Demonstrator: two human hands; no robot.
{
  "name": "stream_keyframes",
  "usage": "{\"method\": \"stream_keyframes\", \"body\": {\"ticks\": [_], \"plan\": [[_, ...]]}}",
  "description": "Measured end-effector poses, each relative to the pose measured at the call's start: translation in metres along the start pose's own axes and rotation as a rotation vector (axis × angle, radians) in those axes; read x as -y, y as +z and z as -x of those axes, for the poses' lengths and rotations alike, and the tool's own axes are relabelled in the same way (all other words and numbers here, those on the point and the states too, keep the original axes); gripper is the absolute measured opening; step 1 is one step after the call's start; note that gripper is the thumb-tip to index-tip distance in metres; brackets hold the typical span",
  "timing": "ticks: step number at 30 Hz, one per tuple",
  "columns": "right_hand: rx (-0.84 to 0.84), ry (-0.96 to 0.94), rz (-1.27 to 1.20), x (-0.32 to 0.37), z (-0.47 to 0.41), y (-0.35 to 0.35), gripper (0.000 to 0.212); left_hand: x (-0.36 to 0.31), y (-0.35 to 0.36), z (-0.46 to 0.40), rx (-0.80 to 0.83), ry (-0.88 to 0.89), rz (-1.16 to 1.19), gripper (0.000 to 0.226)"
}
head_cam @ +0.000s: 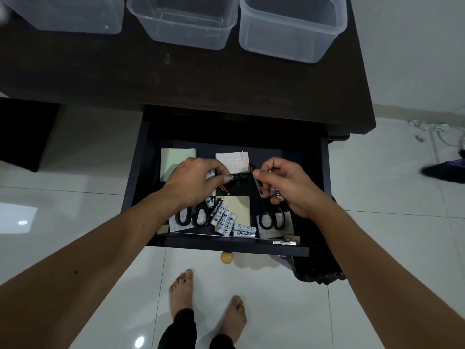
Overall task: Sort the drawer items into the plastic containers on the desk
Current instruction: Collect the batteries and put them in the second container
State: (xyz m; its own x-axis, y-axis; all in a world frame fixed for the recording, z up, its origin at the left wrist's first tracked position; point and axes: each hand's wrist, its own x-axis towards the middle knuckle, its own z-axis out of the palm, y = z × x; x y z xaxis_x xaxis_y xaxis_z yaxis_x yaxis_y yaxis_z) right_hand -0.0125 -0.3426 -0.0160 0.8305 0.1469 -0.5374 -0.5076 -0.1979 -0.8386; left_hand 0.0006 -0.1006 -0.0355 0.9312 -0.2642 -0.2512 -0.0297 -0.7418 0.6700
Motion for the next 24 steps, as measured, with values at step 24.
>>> {"method": "stream_keyframes", "body": {"ticks": [24], "plan": [[-0.015,-0.16,0.628,0.003,-0.025,0.051,0.011,0.015,-0.032,0.028,0.043,-0.197,0.733,0.017]]}}
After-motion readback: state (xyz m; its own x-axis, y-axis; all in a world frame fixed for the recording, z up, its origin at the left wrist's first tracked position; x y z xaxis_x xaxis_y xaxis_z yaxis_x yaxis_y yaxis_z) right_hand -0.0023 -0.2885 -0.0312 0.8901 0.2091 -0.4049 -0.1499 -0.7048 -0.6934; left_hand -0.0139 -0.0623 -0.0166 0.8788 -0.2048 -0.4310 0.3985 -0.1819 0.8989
